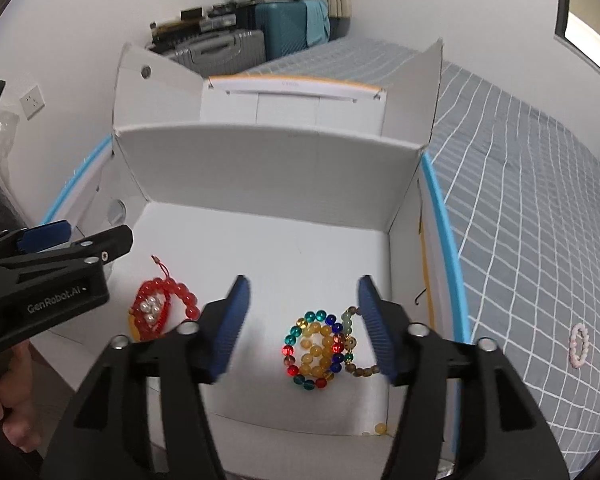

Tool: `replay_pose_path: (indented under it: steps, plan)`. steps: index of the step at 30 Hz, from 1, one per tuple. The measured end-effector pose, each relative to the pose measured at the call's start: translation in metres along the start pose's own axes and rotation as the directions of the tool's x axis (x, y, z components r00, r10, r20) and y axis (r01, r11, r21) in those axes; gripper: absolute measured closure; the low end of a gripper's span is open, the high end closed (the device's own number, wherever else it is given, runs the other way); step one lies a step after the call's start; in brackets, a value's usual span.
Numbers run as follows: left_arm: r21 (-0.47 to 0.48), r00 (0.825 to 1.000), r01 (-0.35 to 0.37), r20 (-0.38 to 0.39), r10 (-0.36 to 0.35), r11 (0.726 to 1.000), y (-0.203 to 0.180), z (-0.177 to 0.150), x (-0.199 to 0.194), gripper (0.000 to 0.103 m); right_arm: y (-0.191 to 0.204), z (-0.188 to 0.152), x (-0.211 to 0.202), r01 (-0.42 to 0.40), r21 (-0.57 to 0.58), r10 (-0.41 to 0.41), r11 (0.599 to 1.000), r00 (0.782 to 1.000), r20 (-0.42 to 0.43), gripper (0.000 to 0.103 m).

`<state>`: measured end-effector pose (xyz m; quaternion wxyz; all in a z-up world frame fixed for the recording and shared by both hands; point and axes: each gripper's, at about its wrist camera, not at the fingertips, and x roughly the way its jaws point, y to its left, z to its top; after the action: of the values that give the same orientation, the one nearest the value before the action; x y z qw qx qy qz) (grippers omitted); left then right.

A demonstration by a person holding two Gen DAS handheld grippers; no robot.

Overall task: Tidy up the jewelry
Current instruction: 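Open both tools to drop the earring and amber bracelet into the box, then move both tools back over the pink bead and red cord bracelets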

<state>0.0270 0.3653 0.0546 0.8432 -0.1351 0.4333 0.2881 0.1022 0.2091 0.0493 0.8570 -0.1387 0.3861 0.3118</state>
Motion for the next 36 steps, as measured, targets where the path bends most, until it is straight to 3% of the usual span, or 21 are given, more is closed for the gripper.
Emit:
replay_pose_path:
  steps: [3,8,23,36]
  plan:
    - [-0.003,1.0,0.001,0.024,0.0,1.0,-0.001,0.0,-0.009,0.011,-0.001,0.001,-0.01,0.031,0.003,-0.031,1.0,0.999,0.035,0.022]
    - [0.004,0.998,0.009,0.062,-0.009,1.0,-0.005,-0.001,-0.024,0.006,-0.014,0.003,-0.029,0.078,0.035,-0.081,0.996,0.993,0.087,0.009]
    - [0.085,0.992,0.059,0.11,-0.068,0.995,-0.054,-0.005,-0.06,0.006,-0.076,-0.009,-0.072,0.156,0.12,-0.169,0.98,0.98,0.106,0.008]
    - [0.183,0.978,0.163,0.102,-0.184,0.969,-0.139,-0.018,-0.085,0.006,-0.165,-0.058,-0.135,0.266,0.23,-0.291,0.936,0.953,0.082,0.008]
